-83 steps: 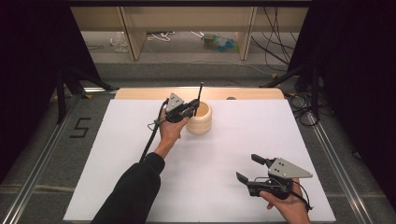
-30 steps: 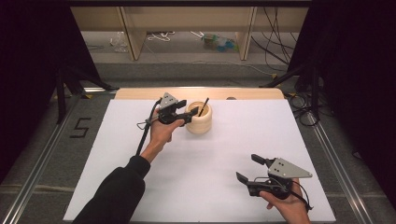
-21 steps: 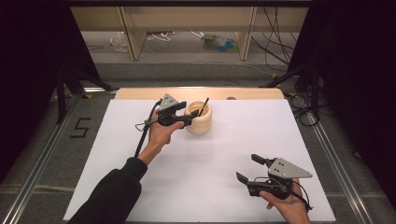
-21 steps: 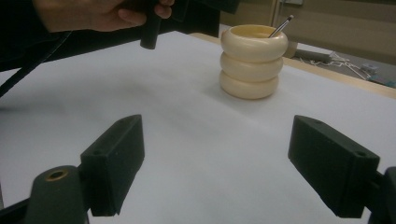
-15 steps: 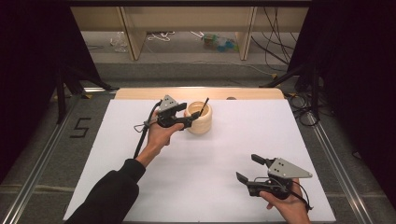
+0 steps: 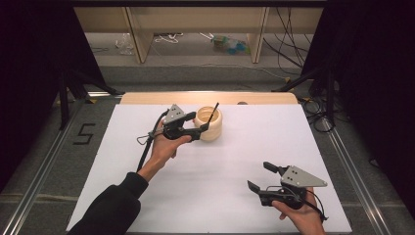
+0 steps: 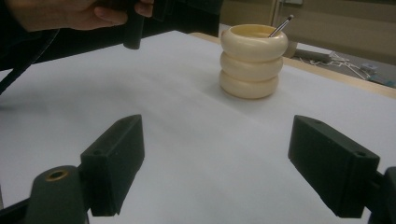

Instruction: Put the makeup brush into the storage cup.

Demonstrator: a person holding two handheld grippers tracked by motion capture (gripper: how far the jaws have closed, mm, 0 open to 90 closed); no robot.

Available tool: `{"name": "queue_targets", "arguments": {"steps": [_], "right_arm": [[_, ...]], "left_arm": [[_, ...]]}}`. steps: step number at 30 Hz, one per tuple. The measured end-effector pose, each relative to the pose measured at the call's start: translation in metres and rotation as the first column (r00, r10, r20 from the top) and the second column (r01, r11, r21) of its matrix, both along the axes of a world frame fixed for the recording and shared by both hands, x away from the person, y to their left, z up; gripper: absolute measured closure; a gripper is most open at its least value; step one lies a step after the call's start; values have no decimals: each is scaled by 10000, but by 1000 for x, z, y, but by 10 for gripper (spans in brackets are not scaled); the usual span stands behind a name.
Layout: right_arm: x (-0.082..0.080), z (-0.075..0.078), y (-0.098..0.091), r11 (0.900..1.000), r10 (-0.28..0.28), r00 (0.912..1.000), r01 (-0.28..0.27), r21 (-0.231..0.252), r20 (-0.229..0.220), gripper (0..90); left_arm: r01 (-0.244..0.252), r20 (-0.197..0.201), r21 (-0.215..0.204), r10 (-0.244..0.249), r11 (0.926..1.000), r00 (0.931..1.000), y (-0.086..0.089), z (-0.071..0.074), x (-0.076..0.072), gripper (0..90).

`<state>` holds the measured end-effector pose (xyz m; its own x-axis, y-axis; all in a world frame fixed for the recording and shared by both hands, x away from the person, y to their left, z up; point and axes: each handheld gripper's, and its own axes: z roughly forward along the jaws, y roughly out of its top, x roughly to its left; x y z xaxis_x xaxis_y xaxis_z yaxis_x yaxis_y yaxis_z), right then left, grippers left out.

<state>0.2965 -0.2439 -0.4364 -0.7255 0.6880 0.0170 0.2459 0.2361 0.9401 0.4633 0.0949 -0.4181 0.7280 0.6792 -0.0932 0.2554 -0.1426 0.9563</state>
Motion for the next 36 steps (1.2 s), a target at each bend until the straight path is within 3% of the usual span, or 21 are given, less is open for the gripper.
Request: {"name": "queue_targets", "arguments": {"steps": [7,8,20,24,25,29,30,31,36], "right_arm": [[0,0,0,10000,6,10000,-6,-15,33,197],[2,0,-1,10000,34,9994,-31,-71,358,197],[1,0,0,10000,41,9995,-40,-30,311,197],[0,1,0,10000,44,10000,-43,-48,78,197],[1,1,-1,10000,37,9996,-35,-93,289,196],[-1,1,0,10000,29,10000,-29,-33,95,196],[1,1,-1,10000,33,9996,-31,-76,285,197],[0,1,0,10000,30,9999,-29,-66,146,196],[1,1,-1,10000,28,9996,-25,-94,278,196]], "left_arm": [[74,6,-102,-74,9999,10000,6,0,-5,277],[71,19,-126,-71,9999,10000,6,0,-6,272],[364,262,-285,-356,9989,9990,7,8,-19,257],[381,357,-299,-370,9988,9987,8,12,-23,254],[397,319,-362,-386,9986,9987,8,12,-24,253],[474,322,-220,-467,9986,9984,9,11,-27,246],[487,320,-212,-480,9986,9983,10,11,-28,245],[505,274,-258,-498,9984,9984,11,10,-29,245],[494,361,-277,-484,9984,9982,17,12,-34,246]]}}
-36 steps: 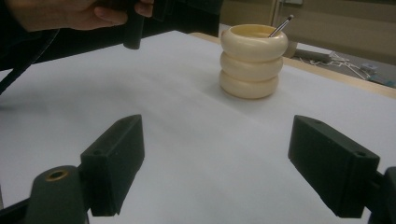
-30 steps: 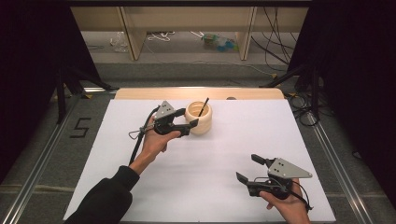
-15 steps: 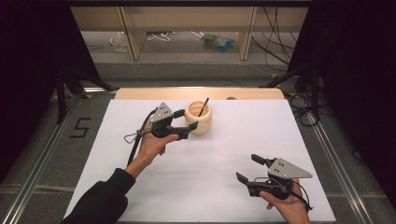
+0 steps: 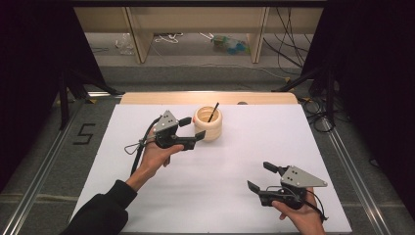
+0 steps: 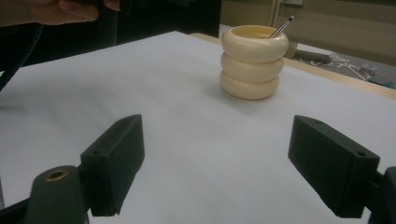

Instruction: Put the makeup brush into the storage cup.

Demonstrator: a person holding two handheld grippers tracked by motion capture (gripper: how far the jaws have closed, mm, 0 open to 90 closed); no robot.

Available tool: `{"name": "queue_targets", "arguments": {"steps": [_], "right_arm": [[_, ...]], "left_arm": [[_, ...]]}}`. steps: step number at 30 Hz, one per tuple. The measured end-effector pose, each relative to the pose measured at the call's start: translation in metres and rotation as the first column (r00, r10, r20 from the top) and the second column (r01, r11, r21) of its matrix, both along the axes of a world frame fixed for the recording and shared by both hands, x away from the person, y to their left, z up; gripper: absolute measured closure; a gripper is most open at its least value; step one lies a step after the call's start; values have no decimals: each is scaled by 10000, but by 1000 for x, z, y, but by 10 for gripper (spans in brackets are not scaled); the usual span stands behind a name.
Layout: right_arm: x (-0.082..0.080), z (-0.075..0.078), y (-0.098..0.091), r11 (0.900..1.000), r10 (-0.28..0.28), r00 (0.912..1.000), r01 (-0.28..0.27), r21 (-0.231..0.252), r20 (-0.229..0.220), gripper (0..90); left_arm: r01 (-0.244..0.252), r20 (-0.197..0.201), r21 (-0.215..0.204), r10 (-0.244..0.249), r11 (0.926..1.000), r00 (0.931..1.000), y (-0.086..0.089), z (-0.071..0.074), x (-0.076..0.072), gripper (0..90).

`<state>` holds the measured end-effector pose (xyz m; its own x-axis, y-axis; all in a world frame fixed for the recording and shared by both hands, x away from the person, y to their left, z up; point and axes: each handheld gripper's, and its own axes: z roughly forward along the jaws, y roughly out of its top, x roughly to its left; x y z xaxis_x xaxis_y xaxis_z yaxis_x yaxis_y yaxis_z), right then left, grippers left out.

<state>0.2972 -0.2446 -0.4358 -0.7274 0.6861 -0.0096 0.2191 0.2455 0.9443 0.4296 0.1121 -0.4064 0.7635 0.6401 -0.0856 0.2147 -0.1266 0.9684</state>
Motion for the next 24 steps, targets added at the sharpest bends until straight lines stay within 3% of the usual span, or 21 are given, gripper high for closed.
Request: {"name": "queue_targets", "arguments": {"steps": [6,11,13,14,15,20,24], "right_arm": [[-1,0,1,10000,16,9998,-15,66,-196,196],[0,0,0,10000,6,10000,-6,14,18,196],[0,0,0,10000,42,10000,-42,52,22,196],[-1,0,1,10000,32,9998,-31,57,-200,197],[0,0,0,10000,29,10000,-29,20,51,196],[-2,1,0,10000,2,9998,-1,44,-216,196],[0,1,0,10000,36,10000,-36,37,42,196]], "left_arm": [[2,58,78,-3,10000,10000,8,0,-7,244],[33,95,89,-34,10000,9999,14,-2,-14,242],[98,13,-39,-98,9999,10000,16,-3,-17,237],[133,-64,-142,-134,9998,9999,17,-3,-18,235],[173,-96,-105,-174,9998,9998,18,-4,-19,234],[223,41,5,-223,9998,9997,21,-4,-26,222],[192,111,-65,-191,9998,9998,23,-4,-29,220]]}}
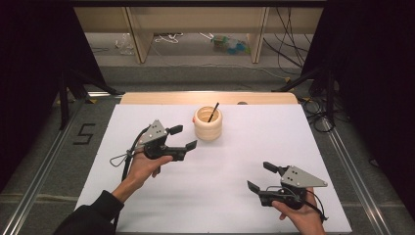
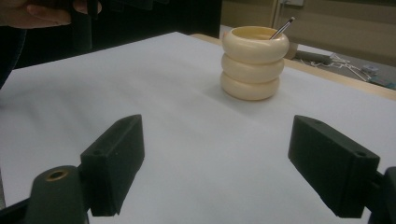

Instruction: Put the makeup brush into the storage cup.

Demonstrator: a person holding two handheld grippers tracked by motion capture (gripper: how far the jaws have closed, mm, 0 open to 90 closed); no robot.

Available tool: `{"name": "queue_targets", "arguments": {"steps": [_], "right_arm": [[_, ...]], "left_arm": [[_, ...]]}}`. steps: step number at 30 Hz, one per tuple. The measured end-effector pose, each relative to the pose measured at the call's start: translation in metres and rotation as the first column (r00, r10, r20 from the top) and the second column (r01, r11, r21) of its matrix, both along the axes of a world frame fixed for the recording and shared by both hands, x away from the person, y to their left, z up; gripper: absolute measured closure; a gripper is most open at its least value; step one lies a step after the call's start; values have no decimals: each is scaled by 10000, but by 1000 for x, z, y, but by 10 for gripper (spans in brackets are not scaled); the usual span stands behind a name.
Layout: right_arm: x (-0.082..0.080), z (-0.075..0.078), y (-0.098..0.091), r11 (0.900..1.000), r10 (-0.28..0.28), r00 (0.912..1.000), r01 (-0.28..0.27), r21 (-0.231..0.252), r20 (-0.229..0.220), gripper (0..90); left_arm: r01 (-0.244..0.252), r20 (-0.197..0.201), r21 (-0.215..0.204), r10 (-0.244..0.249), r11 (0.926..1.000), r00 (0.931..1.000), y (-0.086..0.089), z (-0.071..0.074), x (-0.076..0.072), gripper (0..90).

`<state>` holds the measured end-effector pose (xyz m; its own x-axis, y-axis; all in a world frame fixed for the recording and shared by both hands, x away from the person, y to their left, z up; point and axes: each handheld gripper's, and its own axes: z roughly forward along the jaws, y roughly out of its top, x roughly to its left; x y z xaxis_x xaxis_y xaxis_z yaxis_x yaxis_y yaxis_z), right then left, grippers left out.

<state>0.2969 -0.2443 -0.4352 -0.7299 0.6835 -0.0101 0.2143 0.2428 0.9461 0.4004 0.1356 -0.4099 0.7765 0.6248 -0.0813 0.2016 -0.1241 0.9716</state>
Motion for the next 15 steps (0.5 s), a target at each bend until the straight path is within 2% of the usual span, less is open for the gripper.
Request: {"name": "queue_targets", "arguments": {"steps": [5,6,7,8,9,15], "right_arm": [[0,0,0,10000,-2,10000,2,-16,-24,196],[-1,1,-1,9998,-39,9999,37,-185,-130,196],[0,0,1,9999,56,10000,-57,109,73,196],[0,0,1,10000,21,10000,-21,33,21,196],[0,-1,1,9998,76,9999,-78,168,94,196],[1,-1,1,9999,53,9999,-55,134,96,196]], "left_arm": [[-18,110,86,17,10000,9999,3,-1,-4,220],[-13,153,173,10,9998,9999,4,-2,-4,220],[-29,106,209,27,9998,9999,4,-2,-6,220],[-40,253,300,32,9995,9997,4,-3,-7,219],[-55,301,365,44,9993,9995,5,-3,-8,219],[-65,380,521,45,9986,9993,13,-7,-15,219]]}}
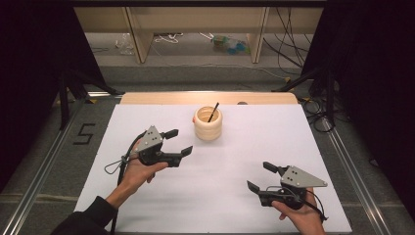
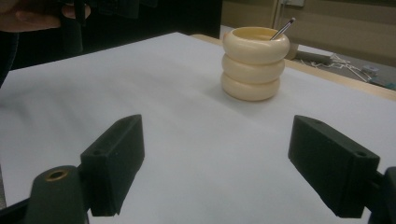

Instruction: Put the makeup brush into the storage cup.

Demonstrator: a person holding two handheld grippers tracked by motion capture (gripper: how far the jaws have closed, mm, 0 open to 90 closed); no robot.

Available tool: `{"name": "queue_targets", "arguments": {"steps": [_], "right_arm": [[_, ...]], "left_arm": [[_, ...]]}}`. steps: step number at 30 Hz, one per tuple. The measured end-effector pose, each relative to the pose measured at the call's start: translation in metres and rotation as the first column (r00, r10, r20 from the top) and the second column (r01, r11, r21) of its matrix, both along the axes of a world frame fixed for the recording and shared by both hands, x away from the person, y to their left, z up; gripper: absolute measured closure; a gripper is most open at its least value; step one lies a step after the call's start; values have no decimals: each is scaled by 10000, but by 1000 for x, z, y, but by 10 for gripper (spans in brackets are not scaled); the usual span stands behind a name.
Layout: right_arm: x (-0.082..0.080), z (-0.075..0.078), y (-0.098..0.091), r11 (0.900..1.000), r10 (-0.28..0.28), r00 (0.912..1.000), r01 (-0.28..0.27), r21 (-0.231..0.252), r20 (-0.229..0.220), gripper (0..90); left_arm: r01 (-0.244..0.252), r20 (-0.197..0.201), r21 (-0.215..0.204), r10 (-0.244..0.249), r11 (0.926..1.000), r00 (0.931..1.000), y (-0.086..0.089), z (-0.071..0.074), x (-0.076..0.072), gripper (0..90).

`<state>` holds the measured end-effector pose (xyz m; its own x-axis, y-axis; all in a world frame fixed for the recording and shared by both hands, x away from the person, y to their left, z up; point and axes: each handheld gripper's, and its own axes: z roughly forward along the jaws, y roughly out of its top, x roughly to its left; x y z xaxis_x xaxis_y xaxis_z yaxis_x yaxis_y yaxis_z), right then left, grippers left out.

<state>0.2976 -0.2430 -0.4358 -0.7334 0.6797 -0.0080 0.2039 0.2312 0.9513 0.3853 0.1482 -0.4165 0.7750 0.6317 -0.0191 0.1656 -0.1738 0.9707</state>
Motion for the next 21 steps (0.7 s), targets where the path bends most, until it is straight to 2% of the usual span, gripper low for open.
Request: {"name": "queue_targets", "arguments": {"steps": [1,2,7,8,10,14,15,16,17,19,21], "right_arm": [[-2,2,-2,9995,-63,9997,56,-321,-225,196],[0,0,0,10000,18,10000,-18,17,-2,196],[-1,1,0,9999,-23,10000,22,-102,-79,196],[0,0,0,10000,9,10000,-9,-6,8,196],[-2,2,-2,9994,-78,9997,70,-345,-216,196],[-2,2,-2,9994,-83,9997,75,-349,-210,196],[0,0,0,10000,-4,10000,4,-24,6,196],[0,0,0,10000,-3,10000,3,-21,3,196],[-2,0,1,10000,52,9996,-50,64,-284,196],[-3,2,-1,9996,-62,9992,51,-270,-392,197],[-2,2,-1,9995,-87,9998,82,-289,-173,196]], "left_arm": [[-38,-52,-12,38,10000,10000,1,-1,-1,219],[-45,-10,102,45,9999,10000,3,-1,-1,219],[-153,43,152,152,9998,9999,9,-3,-5,220],[-133,50,176,132,9998,9999,10,-4,-5,220],[-142,14,212,142,9997,9999,11,-6,-7,220],[-109,4,319,109,9994,9999,14,-9,-11,218],[-104,108,334,101,9994,9999,15,-9,-12,218],[-107,109,321,103,9994,9999,15,-9,-13,219],[-93,20,249,93,9996,10000,15,-10,-15,218],[-31,63,311,29,9995,10000,17,-11,-17,218],[33,95,371,-36,9993,9999,17,-12,-20,215]]}}
